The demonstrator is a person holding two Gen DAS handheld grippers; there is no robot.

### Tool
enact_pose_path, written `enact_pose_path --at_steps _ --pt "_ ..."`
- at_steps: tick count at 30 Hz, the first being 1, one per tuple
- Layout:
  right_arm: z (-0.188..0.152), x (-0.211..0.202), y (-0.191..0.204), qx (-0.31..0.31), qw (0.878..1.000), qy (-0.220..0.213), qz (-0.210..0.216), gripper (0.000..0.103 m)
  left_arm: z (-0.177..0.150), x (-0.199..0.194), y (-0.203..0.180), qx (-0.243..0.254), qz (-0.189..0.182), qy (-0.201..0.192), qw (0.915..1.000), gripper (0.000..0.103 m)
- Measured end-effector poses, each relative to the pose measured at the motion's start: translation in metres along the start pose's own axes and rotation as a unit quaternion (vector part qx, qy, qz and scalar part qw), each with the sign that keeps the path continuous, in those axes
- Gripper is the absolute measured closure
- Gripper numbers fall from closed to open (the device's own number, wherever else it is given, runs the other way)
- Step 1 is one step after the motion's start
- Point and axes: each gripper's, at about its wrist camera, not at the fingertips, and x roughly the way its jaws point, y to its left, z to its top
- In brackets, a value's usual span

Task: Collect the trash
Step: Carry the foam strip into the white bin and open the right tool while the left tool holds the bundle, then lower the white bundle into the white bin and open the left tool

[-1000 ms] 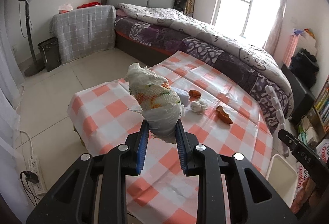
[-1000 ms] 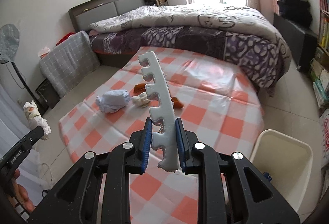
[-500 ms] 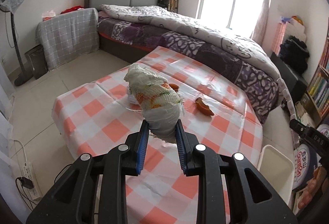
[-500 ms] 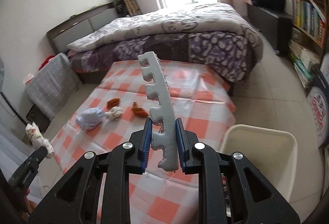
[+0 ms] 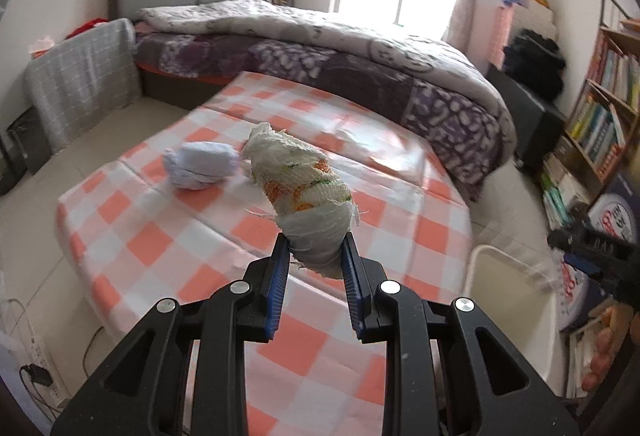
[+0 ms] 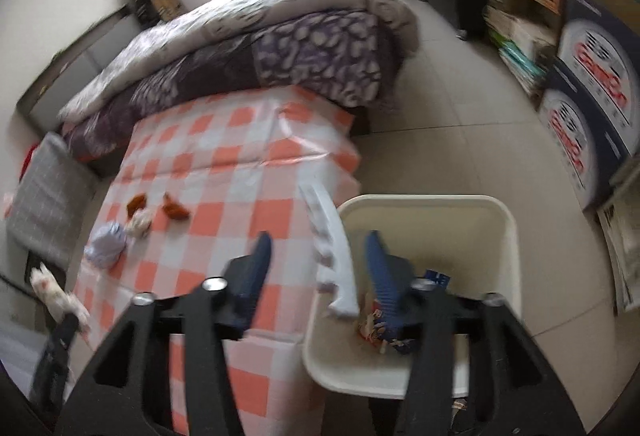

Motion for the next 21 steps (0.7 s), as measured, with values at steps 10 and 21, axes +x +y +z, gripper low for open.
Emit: enact_pose_path --at_steps 10,21 --pt "0.022 -0.008 -0.064 0.101 0.995 -0.016 -0.001 0.035 -0.017 0.015 -0.065 0.044 -0.074 0.039 0.9955 0.076" --pt "0.031 -0.011 -0.098 0.151 0.988 -0.022 0.007 0.031 -0.035 0.027 -0.135 0.071 -0.180 0.100 0.9759 0.076"
